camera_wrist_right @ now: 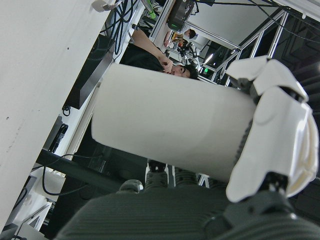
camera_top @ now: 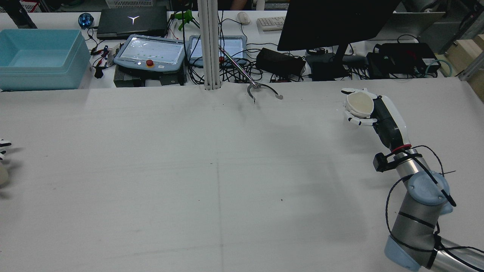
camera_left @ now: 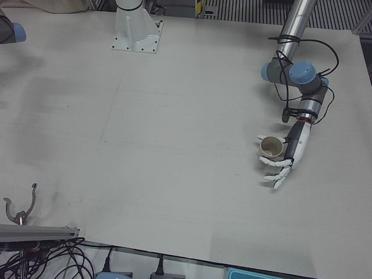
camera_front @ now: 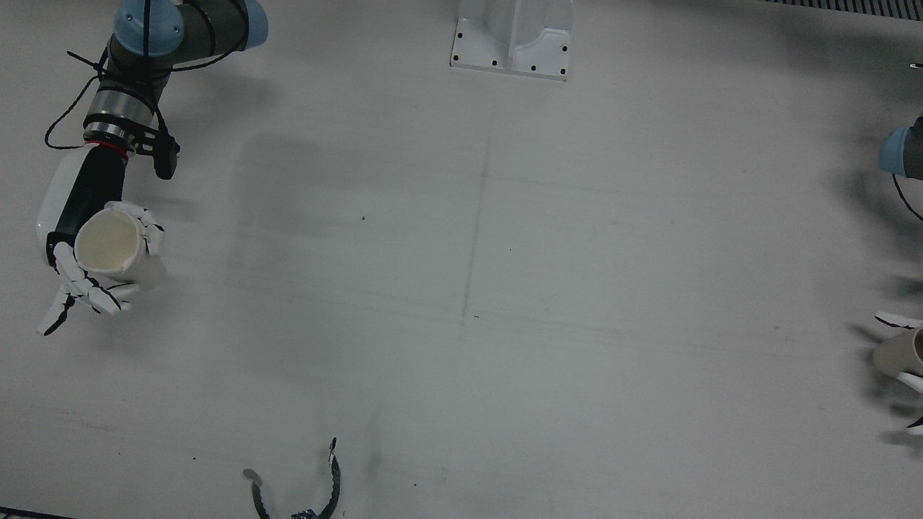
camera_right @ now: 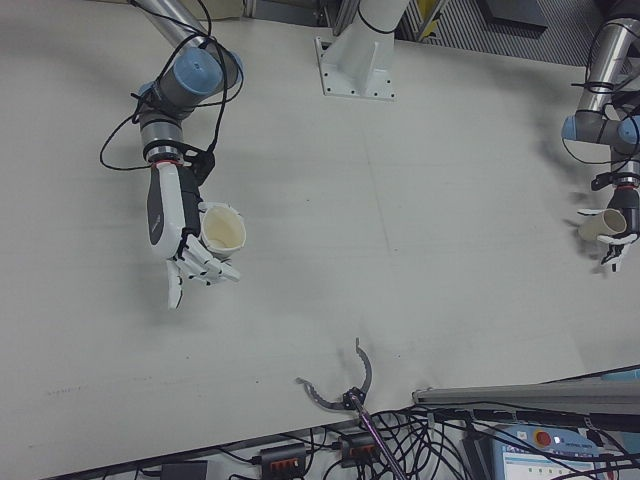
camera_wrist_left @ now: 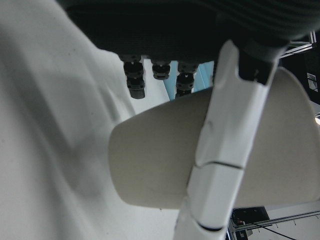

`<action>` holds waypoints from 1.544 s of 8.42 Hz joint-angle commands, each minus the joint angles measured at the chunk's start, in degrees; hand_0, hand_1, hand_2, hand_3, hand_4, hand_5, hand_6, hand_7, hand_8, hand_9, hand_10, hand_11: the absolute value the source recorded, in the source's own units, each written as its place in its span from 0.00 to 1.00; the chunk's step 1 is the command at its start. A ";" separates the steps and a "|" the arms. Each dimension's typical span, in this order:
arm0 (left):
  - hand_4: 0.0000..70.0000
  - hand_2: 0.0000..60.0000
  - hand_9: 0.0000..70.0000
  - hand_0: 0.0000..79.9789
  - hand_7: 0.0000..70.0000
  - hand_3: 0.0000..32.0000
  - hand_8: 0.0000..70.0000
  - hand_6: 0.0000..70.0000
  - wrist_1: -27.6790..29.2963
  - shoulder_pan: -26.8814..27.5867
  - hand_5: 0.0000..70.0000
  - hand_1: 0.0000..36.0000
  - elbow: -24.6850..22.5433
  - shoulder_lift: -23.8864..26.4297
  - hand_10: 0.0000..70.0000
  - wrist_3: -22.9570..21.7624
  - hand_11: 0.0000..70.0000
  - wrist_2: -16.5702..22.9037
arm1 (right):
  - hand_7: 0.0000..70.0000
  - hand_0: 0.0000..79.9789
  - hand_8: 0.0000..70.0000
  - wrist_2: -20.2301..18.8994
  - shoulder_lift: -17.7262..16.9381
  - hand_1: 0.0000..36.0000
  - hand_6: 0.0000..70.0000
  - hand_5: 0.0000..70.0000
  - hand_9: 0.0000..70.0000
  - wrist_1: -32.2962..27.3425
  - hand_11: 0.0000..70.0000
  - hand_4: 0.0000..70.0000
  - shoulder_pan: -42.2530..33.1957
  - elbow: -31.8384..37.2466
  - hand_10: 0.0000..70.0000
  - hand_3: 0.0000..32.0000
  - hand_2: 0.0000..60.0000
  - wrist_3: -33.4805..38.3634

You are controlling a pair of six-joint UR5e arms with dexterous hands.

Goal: Pour water
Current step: 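Lower the left hand's cup onto the table and open the left hand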

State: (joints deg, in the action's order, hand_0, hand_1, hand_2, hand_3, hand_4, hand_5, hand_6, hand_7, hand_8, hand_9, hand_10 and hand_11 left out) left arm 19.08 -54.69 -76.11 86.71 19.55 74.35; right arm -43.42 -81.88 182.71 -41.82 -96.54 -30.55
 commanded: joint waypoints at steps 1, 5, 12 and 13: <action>0.16 0.00 0.00 1.00 0.00 0.00 0.02 0.07 1.75 -0.07 0.00 0.64 0.26 -0.13 0.05 -0.39 0.13 0.18 | 0.60 0.63 0.44 0.00 0.05 0.52 0.68 0.18 0.51 0.10 0.00 0.46 0.51 -0.05 0.00 0.00 0.62 -0.12; 0.10 0.00 0.00 1.00 0.00 0.04 0.02 0.01 5.07 -0.07 0.00 0.54 1.92 -0.22 0.03 -0.57 0.09 0.18 | 0.60 0.63 0.44 -0.09 0.05 0.53 0.68 0.19 0.50 0.10 0.00 0.45 0.60 -0.05 0.00 0.00 0.62 -0.12; 0.00 0.00 0.00 0.63 0.00 0.49 0.00 0.00 6.05 -0.33 0.00 0.06 1.67 -3.02 0.00 -3.37 0.02 0.27 | 0.61 0.63 0.44 0.00 -0.47 0.53 0.68 0.18 0.50 -0.07 0.00 0.45 0.68 0.13 0.00 0.00 0.61 0.05; 0.04 0.00 0.00 0.66 0.00 0.32 0.00 0.00 6.49 -0.42 0.00 0.11 0.97 -5.04 0.01 -3.47 0.03 0.27 | 0.61 0.63 0.44 0.00 -1.08 0.52 0.68 0.18 0.51 -0.08 0.00 0.46 0.42 0.13 0.00 0.00 0.62 0.31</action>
State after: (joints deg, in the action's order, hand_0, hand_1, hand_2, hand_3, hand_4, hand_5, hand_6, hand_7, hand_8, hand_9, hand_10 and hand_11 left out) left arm 25.05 -54.87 -74.14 84.57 17.26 74.61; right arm -43.47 -82.07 182.75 -41.13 -96.54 -30.56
